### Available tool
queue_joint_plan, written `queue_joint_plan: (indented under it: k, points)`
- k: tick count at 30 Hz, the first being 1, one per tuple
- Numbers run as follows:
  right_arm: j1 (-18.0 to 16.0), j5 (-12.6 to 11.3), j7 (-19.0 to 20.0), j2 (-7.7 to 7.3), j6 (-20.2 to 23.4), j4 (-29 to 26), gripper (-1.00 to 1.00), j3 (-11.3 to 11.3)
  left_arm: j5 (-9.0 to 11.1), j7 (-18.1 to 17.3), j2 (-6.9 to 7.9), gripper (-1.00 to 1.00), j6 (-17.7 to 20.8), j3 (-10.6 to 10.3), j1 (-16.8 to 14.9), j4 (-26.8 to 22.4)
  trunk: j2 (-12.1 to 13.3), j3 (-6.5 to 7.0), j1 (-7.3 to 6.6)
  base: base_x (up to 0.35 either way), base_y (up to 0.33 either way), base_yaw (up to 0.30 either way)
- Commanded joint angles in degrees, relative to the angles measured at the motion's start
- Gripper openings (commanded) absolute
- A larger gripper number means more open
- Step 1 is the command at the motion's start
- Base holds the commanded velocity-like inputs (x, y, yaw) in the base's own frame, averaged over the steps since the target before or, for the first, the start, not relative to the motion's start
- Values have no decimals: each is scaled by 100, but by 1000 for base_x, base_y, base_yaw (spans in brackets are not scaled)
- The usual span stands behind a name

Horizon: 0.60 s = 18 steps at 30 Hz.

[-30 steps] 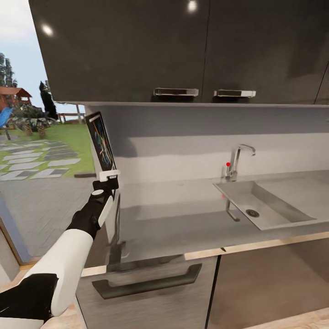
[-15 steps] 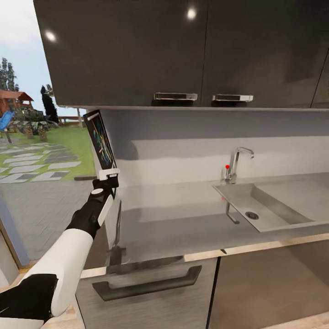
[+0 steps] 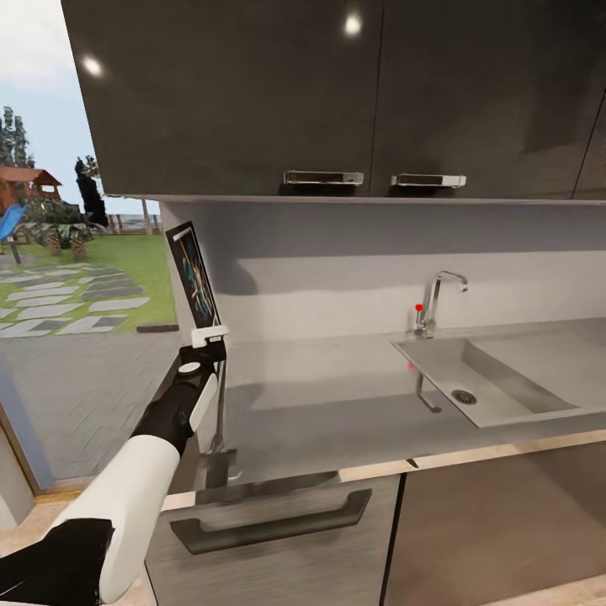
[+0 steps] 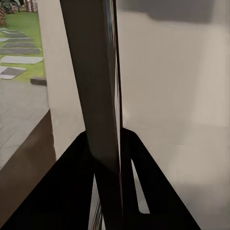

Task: Pick up the poster from the kitchen countertop and hang it on one of the wall nails in the kitchen.

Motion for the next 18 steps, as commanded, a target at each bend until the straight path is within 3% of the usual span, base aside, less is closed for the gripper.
queue_joint_plan:
  k: [1, 6, 18]
  points:
    - [-5, 6, 3, 1, -19, 5, 100, -11, 10, 11, -4, -100, 30, 8, -3, -10, -4, -7, 0, 0, 0, 0]
    - [-5, 6, 3, 1, -19, 5, 100, -11, 10, 11, -4, -100, 30, 8, -3, -10, -4, -7, 0, 0, 0, 0]
    - [9, 6, 3, 1, -22, 12, 100, -23, 12, 9, -144, -100, 19, 37, 397, 55, -4, -7, 0, 0, 0, 0]
